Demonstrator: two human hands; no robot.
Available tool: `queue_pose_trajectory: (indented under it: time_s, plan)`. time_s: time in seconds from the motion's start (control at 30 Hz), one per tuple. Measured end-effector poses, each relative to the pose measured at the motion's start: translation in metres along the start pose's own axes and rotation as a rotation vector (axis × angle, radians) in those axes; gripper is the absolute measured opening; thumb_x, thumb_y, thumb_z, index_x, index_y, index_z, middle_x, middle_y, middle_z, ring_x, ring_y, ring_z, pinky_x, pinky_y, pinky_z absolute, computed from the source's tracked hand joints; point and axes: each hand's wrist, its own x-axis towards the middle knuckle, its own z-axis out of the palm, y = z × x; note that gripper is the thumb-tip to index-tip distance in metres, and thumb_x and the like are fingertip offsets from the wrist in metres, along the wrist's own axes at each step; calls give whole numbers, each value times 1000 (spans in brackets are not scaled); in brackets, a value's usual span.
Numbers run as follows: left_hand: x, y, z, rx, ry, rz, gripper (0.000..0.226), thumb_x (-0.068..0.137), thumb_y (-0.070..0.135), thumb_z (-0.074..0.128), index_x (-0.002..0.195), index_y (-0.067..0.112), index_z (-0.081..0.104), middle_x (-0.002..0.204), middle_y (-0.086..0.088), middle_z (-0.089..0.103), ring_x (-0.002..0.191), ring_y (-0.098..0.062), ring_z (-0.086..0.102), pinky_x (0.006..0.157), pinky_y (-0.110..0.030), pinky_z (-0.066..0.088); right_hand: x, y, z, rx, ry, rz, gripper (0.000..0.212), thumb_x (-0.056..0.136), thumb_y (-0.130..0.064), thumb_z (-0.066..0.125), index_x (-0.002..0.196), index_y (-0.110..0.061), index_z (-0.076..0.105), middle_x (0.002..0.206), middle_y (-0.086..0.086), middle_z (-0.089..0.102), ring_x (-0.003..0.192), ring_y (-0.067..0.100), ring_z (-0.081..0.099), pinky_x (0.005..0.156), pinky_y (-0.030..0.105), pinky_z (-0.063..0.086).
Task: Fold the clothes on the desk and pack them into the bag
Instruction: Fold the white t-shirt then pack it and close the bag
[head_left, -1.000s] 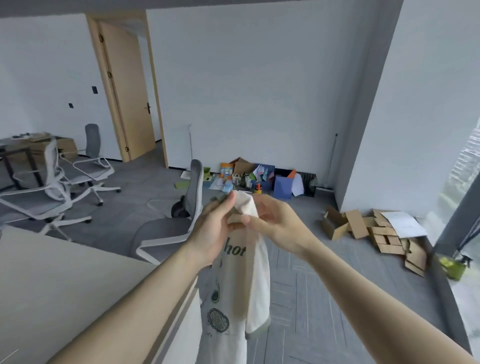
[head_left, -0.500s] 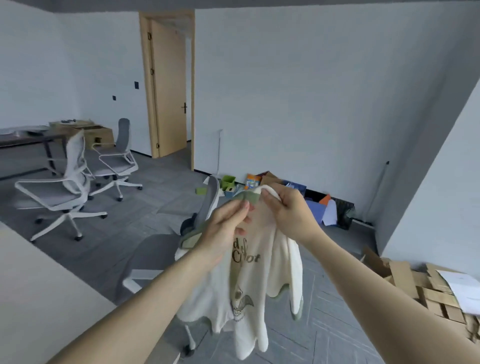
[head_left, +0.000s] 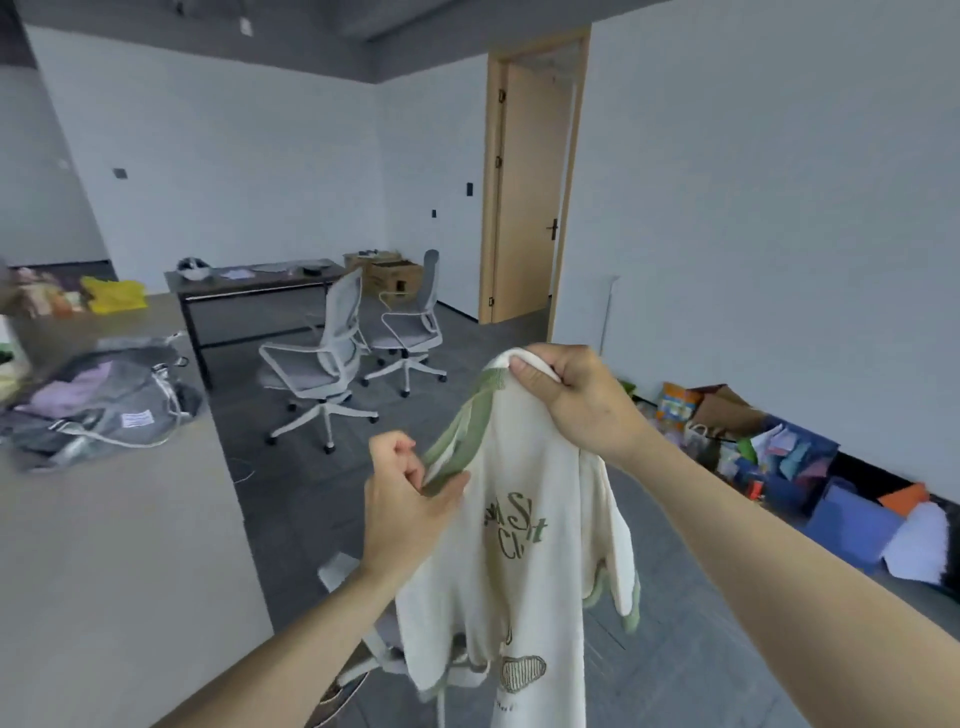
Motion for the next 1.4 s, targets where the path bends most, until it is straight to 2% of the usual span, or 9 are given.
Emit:
queue_pose_trajectory:
  time_s: [0.07,0.13,0.23,0.4,0.73,0.83,0.97,1.3,1.4]
  plan:
    - [10,-11,5,111,-33,-77,58,71,25,88,111,32,46,64,7,44,57,-6,45,53,-21,35,19,10,-11,52,-60,-42,40,104,-20,49,77,10,51,64,14,43,58,10,39,56,19,31]
    - [16,-24,8,265,-83,-77,32,71,40,84,87,30,58,65,10,46,58,-8,45,54,-23,32,39,19,-14,103,-127,-91,35,103,-18,49,79,7,58,68,21,51,61,11,45,58,21,35]
    - [21,-44,8,279,-86,-181,45,76,35,81,59,24,42,73,3,42,59,-10,41,59,-29,30,65,33,-4,169,-194,-149,34,103,-23,50,82,-1,62,74,23,57,63,28,51,60,35,38]
    - [35,-70,-31,210,101,-364,41,82,27,79,75,-2,51,62,2,43,57,-12,39,53,-24,29,111,55,25,205,-251,-214,40,101,-31,49,86,3,64,82,32,59,65,36,53,62,44,41]
    - [82,-122,-132,89,359,-370,11,92,14,71,88,24,75,62,27,63,59,10,51,56,-6,39,226,87,125,183,-316,-153,46,102,-30,51,58,-39,60,54,-14,51,51,0,43,53,22,31]
    - [97,-146,-165,66,389,-412,5,91,22,73,87,22,75,71,17,66,68,-2,53,59,-11,41,272,98,174,124,-376,-208,37,102,-29,51,70,-16,65,62,4,58,56,10,48,57,28,34]
    - [112,-175,-217,152,410,-484,24,83,40,80,97,22,72,84,3,76,73,-16,67,67,-32,53,328,112,250,36,-470,-259,42,103,-33,48,83,1,63,70,11,60,62,15,53,61,28,37]
    - [92,-223,-332,475,531,-680,62,73,62,73,74,2,55,59,4,48,54,-16,43,51,-30,37,377,105,422,-108,-646,-374,46,100,-43,47,60,-22,39,53,-1,43,57,23,46,56,35,31]
    - [84,-225,-353,575,625,-717,49,84,44,75,74,3,51,60,2,46,54,-16,39,48,-28,32,379,86,463,-120,-672,-383,48,101,-45,45,61,-19,37,55,0,43,59,23,46,54,34,29]
